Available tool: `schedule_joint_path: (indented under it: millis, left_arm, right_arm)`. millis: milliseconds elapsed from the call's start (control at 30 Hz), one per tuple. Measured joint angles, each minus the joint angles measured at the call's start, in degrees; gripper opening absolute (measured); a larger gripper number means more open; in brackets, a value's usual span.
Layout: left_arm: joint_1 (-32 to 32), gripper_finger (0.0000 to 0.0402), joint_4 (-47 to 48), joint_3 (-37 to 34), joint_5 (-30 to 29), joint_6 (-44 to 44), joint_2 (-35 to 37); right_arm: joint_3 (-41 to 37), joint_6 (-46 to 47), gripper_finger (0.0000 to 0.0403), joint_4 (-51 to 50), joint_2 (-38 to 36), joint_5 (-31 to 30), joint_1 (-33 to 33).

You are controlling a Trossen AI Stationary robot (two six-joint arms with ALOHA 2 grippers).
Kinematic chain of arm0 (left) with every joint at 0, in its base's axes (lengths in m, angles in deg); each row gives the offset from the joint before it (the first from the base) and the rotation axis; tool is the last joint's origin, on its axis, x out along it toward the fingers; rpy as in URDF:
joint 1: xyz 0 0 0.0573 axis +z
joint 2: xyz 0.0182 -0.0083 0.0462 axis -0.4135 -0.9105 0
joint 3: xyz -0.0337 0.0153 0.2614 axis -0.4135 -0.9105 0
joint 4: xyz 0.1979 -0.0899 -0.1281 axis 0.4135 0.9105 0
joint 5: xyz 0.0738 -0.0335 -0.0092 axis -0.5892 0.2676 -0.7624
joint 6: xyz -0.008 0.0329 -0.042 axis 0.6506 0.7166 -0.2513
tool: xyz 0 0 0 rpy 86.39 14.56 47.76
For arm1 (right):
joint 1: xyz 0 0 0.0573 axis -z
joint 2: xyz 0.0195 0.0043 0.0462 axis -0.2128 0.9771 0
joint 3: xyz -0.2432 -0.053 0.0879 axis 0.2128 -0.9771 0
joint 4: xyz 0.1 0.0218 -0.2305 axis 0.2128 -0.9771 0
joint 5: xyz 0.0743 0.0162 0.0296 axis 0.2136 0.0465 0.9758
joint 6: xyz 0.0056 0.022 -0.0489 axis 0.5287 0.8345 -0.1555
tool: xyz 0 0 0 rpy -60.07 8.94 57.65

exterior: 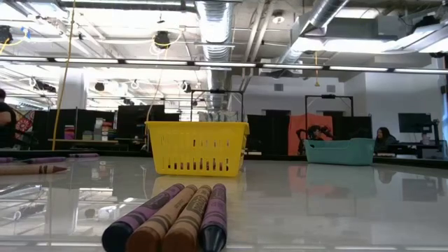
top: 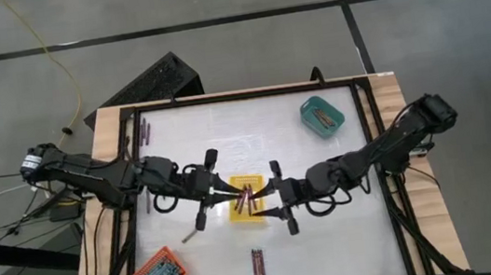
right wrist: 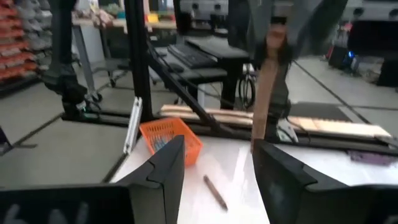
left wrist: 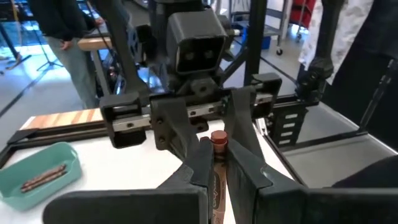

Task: Sort crayons
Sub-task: Put the brown crayon into the green bin

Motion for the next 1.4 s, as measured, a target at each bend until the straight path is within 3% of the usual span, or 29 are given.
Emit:
schedule_joint_path:
  millis: [367, 533, 867, 1400]
  left_arm:
    - [-1.30, 0.0013, -0.42, 0.00, 0.91, 0.35, 0.00]
    - [-1.44, 0.0013, -2.02, 0.00, 0.84, 1.20, -0.93]
    - [-1.94, 0.0013, -2.37, 0.01, 0.63, 1.98, -3.77]
    - [-2.64, 0.0013, -0.72, 0.00, 0.15, 2.38, -3.63]
  right_arm:
    - [0.07, -0.69, 0.0179, 7.83, 2.54, 3.27, 3.03]
    - [0.89, 0.13, 0.0179, 10.83, 4.11, 8.24, 4.12]
    - [5.39, -0.14, 0.0172, 8.17, 8.62, 9.16, 4.06]
    - [5.46, -0.96, 0.0112, 0.65, 5.82, 8.71, 4.06]
